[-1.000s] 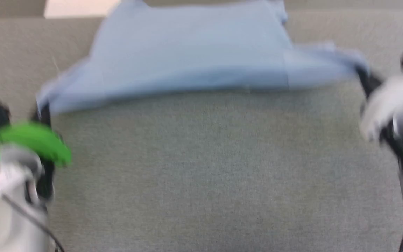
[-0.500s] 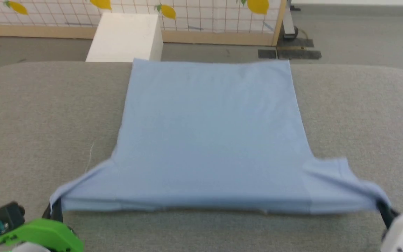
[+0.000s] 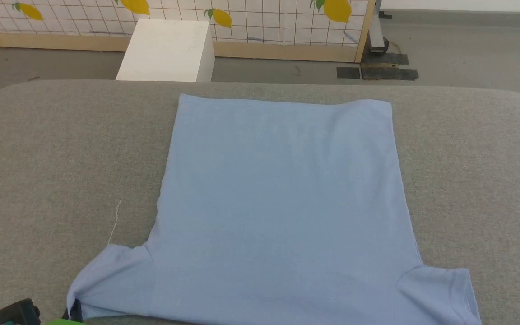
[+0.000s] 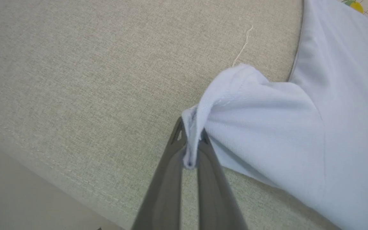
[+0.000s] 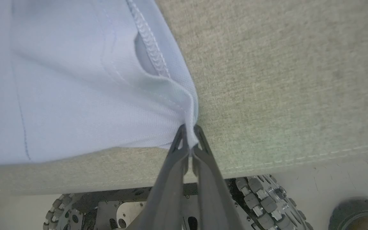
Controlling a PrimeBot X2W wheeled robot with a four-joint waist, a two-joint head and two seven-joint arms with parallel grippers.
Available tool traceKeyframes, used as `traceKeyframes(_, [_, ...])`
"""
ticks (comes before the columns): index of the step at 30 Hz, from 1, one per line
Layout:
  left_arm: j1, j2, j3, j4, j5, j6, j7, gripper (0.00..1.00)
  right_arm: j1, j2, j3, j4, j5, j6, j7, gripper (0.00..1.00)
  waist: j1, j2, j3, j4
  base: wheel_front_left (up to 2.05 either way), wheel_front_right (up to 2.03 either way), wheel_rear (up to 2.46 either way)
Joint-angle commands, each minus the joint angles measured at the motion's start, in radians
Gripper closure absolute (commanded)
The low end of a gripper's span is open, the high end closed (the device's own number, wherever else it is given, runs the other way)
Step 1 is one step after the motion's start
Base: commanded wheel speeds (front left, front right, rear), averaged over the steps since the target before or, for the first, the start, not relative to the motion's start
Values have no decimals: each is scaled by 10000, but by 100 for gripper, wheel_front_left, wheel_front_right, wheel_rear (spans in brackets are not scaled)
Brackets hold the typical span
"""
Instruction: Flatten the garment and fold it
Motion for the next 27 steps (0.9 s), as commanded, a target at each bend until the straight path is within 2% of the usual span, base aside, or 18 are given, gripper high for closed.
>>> traceKeyframes(1, [76,-5,27,101,119,80,-90,100,-37,-54,121,248,56,-21,-233,100,1,60,27,-4,0,0,0])
traceKeyframes(4, [-24,-63,-80,238,75,-11,-159,100,-224,-54,374,696,127,-21,-684,100,1,60,36,30,0,0,0])
traceKeyframes(5, [-62,-81,-110,266,52,-55,-200,100,-282,-54,418,803,128,-21,-868,85,1,60,38,51,0,0,0])
traceKeyframes(6, [-90,-103,-143,286,23,-98,-231,100,-331,-54,451,888,136,-21,-1003,39,1,60,39,73,0,0,0])
traceKeyframes(7, [-101,-107,-184,293,16,-141,-247,100,-368,-54,477,890,106,-21,-1128,0,1,60,40,92,0,0,0])
traceKeyframes(14, [-147,-152,-521,121,43,-365,-322,100,-662,-53,577,-71,-156,-21,-2313,0,1,60,61,315,0,0,0])
traceKeyframes(18, [-253,-182,-795,-1,160,-445,-342,100,-1045,-53,571,-774,-516,-21,-3464,0,1,60,88,580,0,0,0])
traceKeyframes(23, [-469,-262,-1163,-213,303,-548,-389,100,-2194,-78,564,-1210,-1239,-21,-5138,0,1,60,254,1047,0,0,0])
traceKeyframes(27, [-686,-319,-1431,-441,397,-635,-425,100,-3531,-395,605,-818,-1559,-21,-5915,0,1,60,557,1485,0,0,0])
